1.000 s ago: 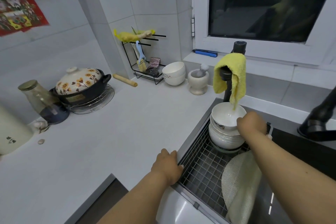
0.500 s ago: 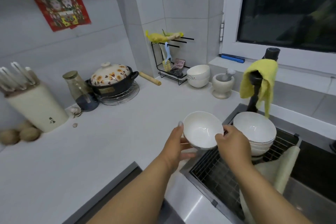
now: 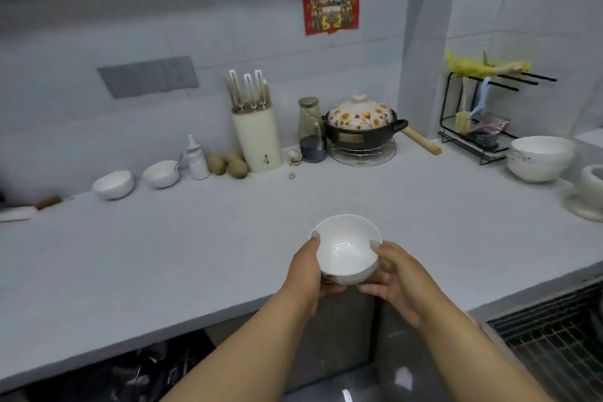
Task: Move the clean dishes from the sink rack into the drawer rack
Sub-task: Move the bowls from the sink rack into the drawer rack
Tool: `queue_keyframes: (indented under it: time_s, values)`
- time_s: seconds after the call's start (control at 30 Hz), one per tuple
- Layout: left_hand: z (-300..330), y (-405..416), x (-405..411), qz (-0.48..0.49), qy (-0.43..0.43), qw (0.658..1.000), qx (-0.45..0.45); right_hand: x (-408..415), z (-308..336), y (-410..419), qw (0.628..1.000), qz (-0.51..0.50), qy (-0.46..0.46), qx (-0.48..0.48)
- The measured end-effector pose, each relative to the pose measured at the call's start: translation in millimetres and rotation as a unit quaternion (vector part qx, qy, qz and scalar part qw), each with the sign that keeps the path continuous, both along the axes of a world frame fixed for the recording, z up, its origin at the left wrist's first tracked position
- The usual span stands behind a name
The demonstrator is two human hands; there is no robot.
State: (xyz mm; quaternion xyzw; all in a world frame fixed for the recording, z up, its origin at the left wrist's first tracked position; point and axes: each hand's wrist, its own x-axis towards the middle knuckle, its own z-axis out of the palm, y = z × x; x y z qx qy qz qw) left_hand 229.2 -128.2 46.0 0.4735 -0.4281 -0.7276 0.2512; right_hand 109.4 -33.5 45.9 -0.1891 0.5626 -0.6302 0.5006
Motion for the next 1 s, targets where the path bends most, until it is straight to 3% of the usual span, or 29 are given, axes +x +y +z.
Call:
queue_keyframes:
  time_s: [0.2, 0.57, 0.77, 1.0]
  values:
    - [-8.7, -22.1, 138.6, 0.085, -0.033, 0.996, -0.008, 116.4, -2.4, -43.9, 0.992, 0.109, -0.063, -0.004]
    - [-19.6, -6.5, 401.1, 0.193, -0.124, 0.973, -0.015, 358.2, -22.6, -77.5, 0.971, 0.217, -0.079, 0.062]
    - [-42.2, 17.3, 547.4, 0.272, -0.249, 0.928, -0.06, 470.0, -44.0, -80.3, 0.954, 0.268, -0.084, 0.107]
    - [-68.0, 43.8, 656.2, 0.282, -0.435, 0.848, -0.114, 550.9, -69.8, -85.4, 0.937, 0.308, -0.044, 0.157]
